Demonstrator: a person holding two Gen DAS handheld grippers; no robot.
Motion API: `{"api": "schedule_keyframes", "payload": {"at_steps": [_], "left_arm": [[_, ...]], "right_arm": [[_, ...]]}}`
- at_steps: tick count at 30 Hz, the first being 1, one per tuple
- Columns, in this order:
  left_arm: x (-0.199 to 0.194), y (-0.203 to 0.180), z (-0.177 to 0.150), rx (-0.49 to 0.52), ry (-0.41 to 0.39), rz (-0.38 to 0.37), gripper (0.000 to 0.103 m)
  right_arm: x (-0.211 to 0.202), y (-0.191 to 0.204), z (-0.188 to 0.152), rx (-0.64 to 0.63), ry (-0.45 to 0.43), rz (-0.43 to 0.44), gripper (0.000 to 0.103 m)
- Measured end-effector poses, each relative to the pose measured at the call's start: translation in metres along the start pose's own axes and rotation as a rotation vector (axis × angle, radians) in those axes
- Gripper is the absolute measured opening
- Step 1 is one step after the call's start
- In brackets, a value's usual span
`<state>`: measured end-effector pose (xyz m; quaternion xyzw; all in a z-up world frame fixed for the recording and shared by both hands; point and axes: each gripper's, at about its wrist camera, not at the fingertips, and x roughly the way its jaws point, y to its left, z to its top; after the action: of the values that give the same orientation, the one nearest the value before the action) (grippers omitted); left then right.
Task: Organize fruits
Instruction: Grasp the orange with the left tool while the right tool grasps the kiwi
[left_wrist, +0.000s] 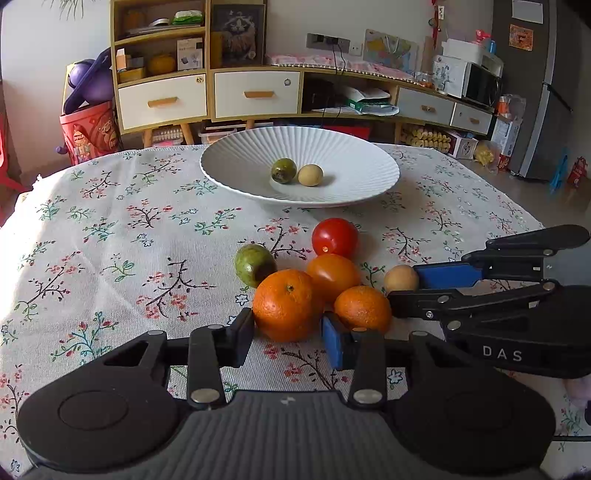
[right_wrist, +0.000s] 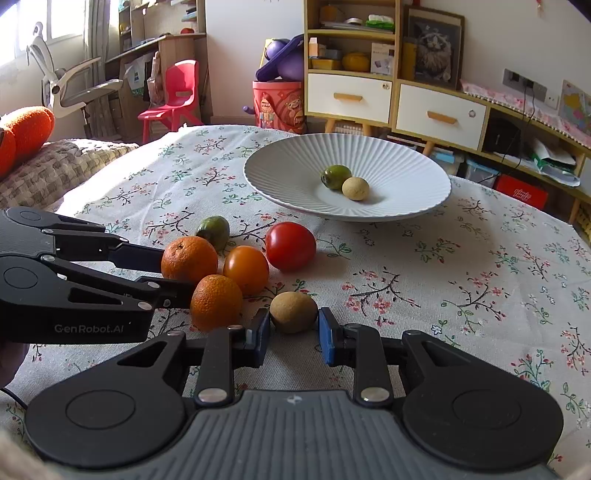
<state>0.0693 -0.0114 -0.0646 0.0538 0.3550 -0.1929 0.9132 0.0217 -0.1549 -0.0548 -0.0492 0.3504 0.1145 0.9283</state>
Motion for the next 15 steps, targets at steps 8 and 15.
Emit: {"api": "schedule_keyframes", "payload": {"at_steps": [8, 15], "left_arm": [[-0.0022, -0.0010, 0.0034, -0.002, 0.013, -0.003, 0.025], [-0.0053, -0.0026, 0.0069, -0.001, 0.010, -0.007, 0.024]], "right_arm": [[-0.0018, -0.0008, 0.0022, 0.006, 0.006, 0.004, 0.025], [-0.0040, -0.0004, 0.0063, 0.015, 0.006, 0.005, 0.025]]}}
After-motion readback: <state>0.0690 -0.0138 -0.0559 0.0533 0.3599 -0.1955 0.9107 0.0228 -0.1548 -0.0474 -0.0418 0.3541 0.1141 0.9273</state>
